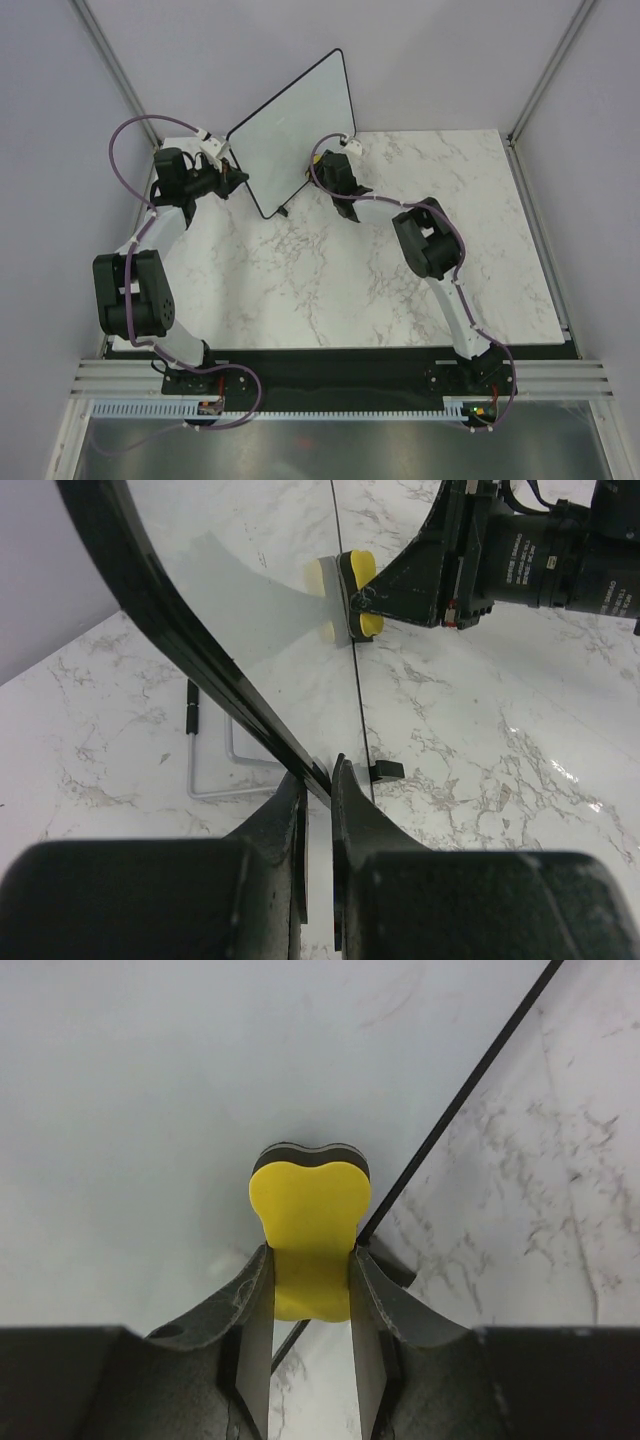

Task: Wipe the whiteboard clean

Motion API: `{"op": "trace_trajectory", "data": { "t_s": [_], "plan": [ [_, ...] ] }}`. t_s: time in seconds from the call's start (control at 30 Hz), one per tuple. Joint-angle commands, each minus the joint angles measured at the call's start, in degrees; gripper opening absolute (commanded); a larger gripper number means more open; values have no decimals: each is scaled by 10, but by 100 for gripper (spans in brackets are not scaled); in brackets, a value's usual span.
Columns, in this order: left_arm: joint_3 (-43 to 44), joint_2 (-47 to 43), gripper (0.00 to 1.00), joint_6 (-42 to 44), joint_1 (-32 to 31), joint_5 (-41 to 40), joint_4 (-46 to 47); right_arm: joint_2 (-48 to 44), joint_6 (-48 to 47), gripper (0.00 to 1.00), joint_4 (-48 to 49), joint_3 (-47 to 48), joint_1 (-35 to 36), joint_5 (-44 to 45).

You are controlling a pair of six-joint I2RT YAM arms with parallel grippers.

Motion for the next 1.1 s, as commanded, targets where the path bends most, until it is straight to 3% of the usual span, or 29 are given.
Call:
{"op": "trace_trajectory", "data": {
  "t_s": [0.0,0.43,0.83,1.07],
  "plan": [
    [-7,29,2,105,8,-87,-33,-27,-43,0,0,9,43,-48],
    [-12,26,2,106,9,-88,-36,-6,-71,0,-41,149,28,2],
    [-14,23,2,109,9,-90,-37,45,-17,0,-75,106,35,20],
    [-9,31,2,105,9,-89,-35,46,-68,0,-115,101,64,79]
  ]
}}
